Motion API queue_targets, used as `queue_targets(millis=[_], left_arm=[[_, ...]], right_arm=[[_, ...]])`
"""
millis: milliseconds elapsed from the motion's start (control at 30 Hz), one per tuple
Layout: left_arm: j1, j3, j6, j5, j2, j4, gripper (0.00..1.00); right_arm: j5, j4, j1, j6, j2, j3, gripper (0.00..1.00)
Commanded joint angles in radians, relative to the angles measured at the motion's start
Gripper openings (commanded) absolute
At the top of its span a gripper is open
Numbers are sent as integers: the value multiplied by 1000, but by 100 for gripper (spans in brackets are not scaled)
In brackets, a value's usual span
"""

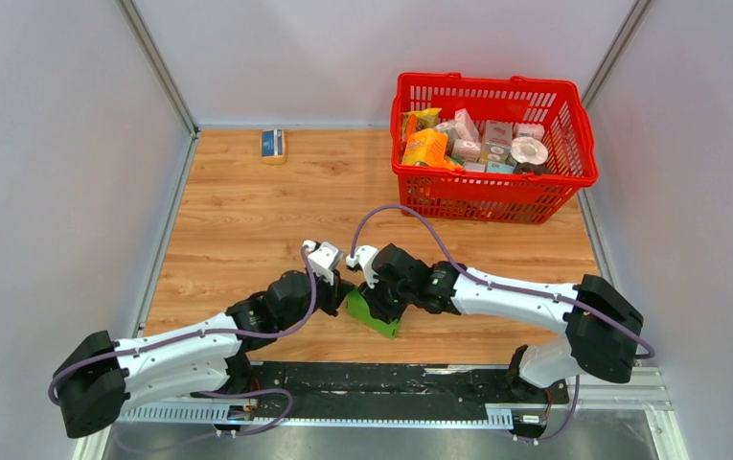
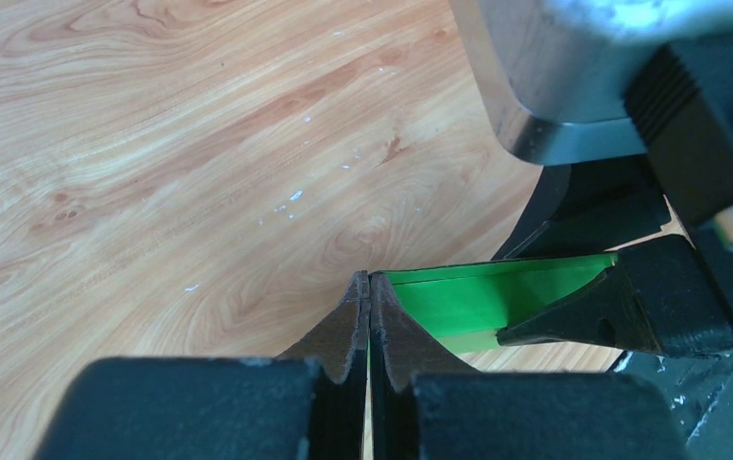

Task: Fold the paper box

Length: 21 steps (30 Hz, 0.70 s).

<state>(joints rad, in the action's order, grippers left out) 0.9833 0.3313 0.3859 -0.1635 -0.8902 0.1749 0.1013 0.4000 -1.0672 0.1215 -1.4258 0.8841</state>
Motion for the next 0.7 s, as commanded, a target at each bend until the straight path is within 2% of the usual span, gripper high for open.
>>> queue_targets(millis=[0, 233, 667], left_arm=[[20, -52, 27, -31, -7, 21, 0], [29, -81, 4, -45, -23, 80, 0], [64, -95, -22, -126, -53, 63, 0]], right_arm=[[-100, -1, 18, -45, 16, 44, 30], [-46, -21, 19, -74, 22, 26, 29], [1, -47, 50, -83, 39, 1, 29]])
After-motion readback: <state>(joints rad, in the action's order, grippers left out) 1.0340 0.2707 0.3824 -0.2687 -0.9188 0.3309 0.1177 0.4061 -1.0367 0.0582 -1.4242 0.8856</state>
